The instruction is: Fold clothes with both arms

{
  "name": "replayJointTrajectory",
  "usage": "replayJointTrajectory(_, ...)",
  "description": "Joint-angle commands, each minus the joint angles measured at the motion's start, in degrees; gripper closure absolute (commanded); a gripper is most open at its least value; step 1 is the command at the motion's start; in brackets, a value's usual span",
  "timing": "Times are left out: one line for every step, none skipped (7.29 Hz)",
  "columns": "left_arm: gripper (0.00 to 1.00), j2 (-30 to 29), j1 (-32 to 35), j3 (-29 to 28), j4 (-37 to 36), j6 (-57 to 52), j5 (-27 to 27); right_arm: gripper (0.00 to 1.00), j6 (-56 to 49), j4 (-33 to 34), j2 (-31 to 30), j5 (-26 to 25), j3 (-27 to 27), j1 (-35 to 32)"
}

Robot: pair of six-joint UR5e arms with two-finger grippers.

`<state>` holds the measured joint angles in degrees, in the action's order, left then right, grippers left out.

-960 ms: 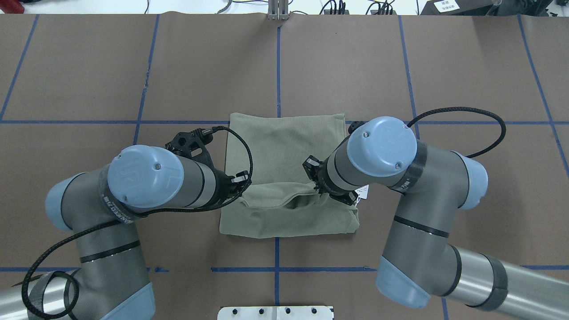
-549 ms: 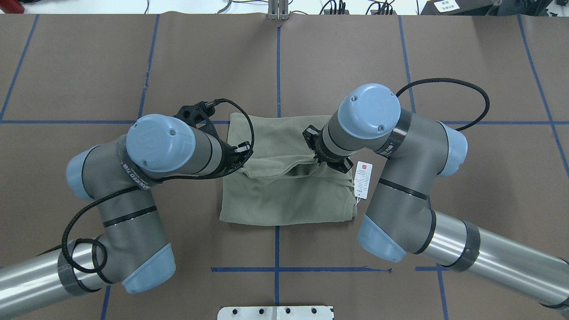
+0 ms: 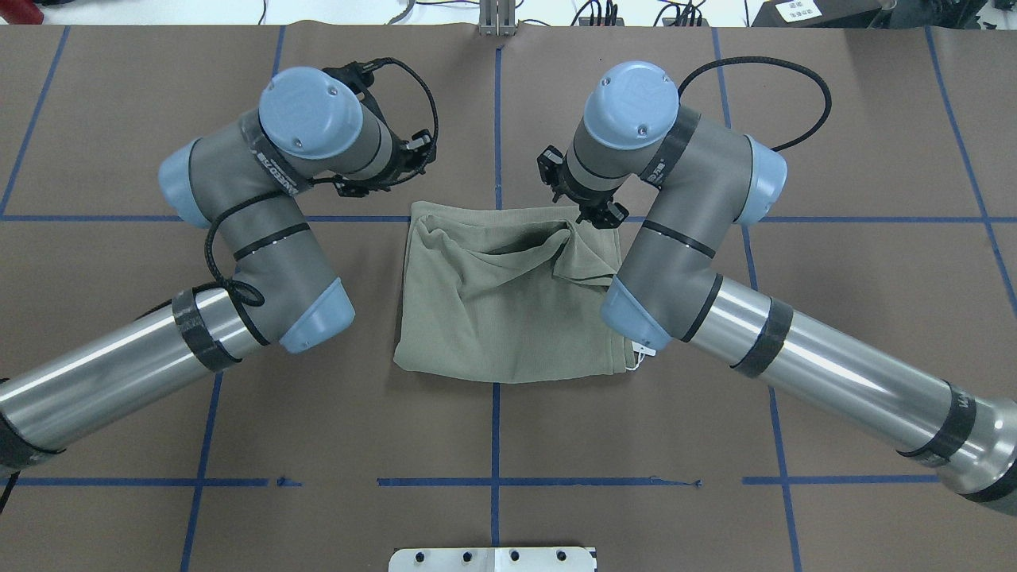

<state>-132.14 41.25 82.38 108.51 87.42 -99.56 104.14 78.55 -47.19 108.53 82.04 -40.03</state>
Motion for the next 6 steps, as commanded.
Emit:
replayJointTrajectory(0.0, 0.22, 4.7, -2.32, 0.21, -7.15, -3.51, 0.0, -6.38, -0.68, -0.18, 7.45, -1.88, -4.34)
replayJointTrajectory(0.0, 2.31, 6.54, -1.62, 0.04, -11.7, -7.8, 0.0, -8.4, -0.42, -1.22, 8.09, -1.71, -6.27)
replayJointTrajectory(0.0, 5.64, 9.87, 1.52, 0.03, -17.75, -9.93, 0.0, -15.82, -0.24, -3.32, 8.97, -0.93, -8.9)
replayJointTrajectory(0.0, 10.28, 12.86, 5.99, -0.14, -24.51, -11.78, 0.0, -24.25, -0.24, -7.69, 10.89, 1.61, -12.32)
replayJointTrajectory(0.0, 15.46, 16.11, 10.21, -0.32, -31.36, -13.97, 0.0, -35.03, -0.24, -12.87, 13.26, 3.72, -17.05)
replayJointTrajectory(0.0, 21.17, 18.58, 13.91, -0.4, -38.04, -14.78, 0.0, -46.8, -0.24, -17.36, 15.2, 4.18, -21.71)
